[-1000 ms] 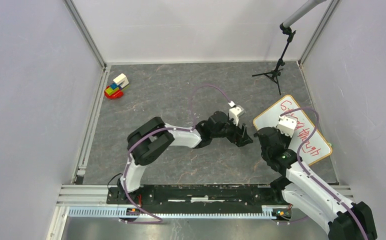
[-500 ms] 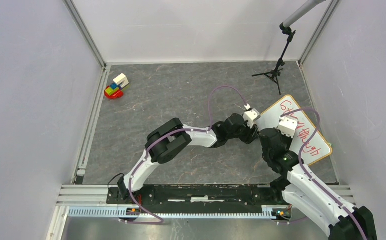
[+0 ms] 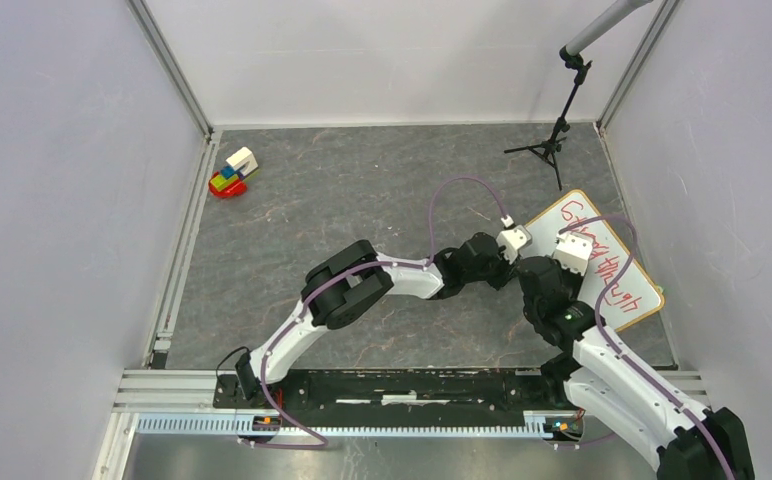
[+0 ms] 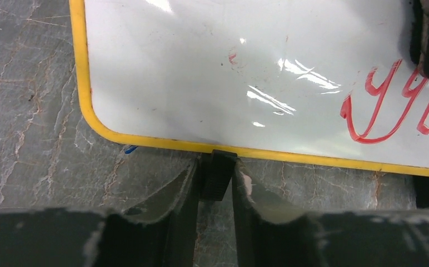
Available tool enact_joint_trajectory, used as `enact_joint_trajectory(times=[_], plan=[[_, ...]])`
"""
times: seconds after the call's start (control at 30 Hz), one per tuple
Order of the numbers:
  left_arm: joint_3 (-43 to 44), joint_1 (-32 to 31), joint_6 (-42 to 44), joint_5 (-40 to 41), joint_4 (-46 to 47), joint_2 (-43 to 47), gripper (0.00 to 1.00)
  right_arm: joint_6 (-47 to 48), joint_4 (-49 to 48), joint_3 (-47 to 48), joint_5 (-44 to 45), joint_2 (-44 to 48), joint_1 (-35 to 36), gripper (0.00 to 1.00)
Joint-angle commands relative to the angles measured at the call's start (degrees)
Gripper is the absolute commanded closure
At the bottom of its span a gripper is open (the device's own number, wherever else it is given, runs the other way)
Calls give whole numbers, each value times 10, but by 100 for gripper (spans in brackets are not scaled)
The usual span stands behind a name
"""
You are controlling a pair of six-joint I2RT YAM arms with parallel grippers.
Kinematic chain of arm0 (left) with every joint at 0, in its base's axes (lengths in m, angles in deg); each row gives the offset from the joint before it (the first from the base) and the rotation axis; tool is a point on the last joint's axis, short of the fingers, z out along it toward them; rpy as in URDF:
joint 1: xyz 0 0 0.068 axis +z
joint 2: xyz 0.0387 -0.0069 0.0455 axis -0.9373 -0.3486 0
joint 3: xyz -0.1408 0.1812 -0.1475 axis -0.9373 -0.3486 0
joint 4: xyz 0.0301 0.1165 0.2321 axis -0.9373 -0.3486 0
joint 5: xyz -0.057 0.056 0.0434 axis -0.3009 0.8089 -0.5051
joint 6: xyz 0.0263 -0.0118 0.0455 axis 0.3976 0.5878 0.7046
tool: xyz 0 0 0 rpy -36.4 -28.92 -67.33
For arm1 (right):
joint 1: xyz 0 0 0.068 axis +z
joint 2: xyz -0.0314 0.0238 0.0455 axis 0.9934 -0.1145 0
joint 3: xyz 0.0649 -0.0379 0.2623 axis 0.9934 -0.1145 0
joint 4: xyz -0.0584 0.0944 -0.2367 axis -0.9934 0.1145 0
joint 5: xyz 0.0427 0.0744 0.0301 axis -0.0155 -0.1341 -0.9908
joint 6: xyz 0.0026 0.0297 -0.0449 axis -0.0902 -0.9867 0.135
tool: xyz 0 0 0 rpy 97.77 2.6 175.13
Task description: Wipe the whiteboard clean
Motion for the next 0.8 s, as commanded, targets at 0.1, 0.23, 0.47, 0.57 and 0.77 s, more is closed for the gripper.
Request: enact_joint_trajectory(times=[0.1, 0.23, 0.47, 0.57, 0.77], plan=[[-9, -11, 43, 115, 30, -12, 77, 13, -47, -15, 1, -14, -2, 86], [-65, -11, 37, 186, 69, 10, 91, 31, -102, -36, -16, -30, -2, 86], [-155, -11, 9, 283, 150, 39, 98, 89, -239, -75, -104, -70, -2, 86], [-168, -10, -2, 293, 159, 43, 98, 112, -286, -83, -149, -102, -2, 86], [-197, -11, -21, 342, 166, 57, 98, 141, -354, -92, -213, -136, 28, 86]])
